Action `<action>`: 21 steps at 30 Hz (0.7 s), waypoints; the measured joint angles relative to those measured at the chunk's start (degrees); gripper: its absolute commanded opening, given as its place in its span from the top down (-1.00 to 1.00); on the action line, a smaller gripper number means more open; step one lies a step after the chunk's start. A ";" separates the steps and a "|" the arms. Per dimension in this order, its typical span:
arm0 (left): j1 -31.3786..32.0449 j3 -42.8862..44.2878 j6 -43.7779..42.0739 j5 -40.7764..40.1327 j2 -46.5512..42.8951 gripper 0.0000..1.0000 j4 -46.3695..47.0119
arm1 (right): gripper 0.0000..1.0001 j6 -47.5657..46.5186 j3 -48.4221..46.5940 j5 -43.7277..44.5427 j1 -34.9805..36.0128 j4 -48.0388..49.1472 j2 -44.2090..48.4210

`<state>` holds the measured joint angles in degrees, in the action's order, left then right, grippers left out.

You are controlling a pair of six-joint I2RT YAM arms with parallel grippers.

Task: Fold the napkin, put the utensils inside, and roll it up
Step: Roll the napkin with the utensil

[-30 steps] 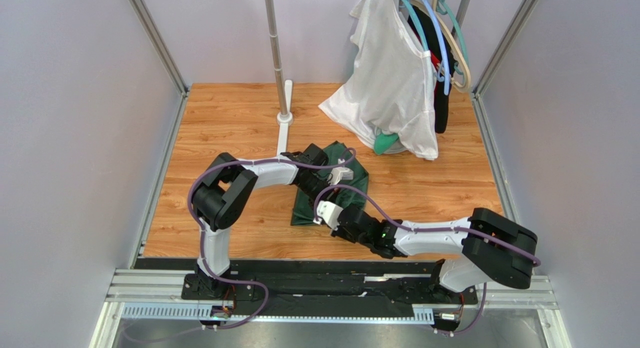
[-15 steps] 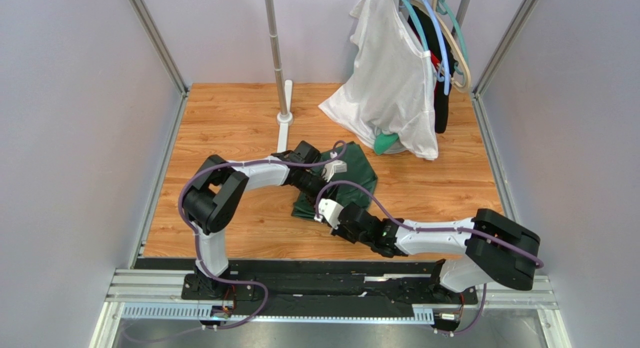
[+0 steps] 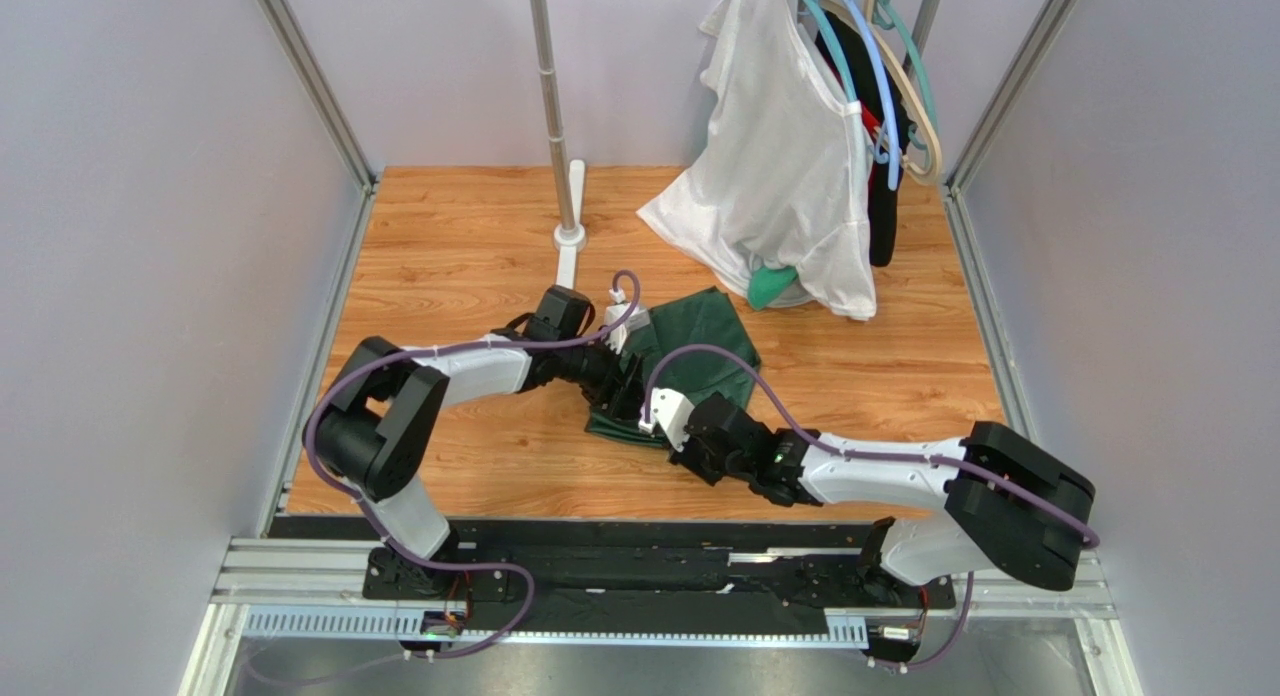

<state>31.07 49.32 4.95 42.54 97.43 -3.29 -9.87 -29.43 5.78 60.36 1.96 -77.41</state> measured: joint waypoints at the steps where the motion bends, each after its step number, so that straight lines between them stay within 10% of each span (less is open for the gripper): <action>1: -0.04 -0.81 0.22 -0.44 -0.70 -0.51 0.63 | 1.00 0.13 0.00 -0.48 -0.28 -0.11 0.15; 21: 4.09 -11.50 2.58 -5.07 -10.54 -0.48 15.82 | 1.00 6.47 -0.13 -19.04 -12.87 -4.26 1.66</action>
<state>35.16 37.82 7.53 37.47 86.89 12.53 -3.40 -29.56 -13.26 47.48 -2.31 -75.75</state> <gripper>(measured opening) 0.742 0.015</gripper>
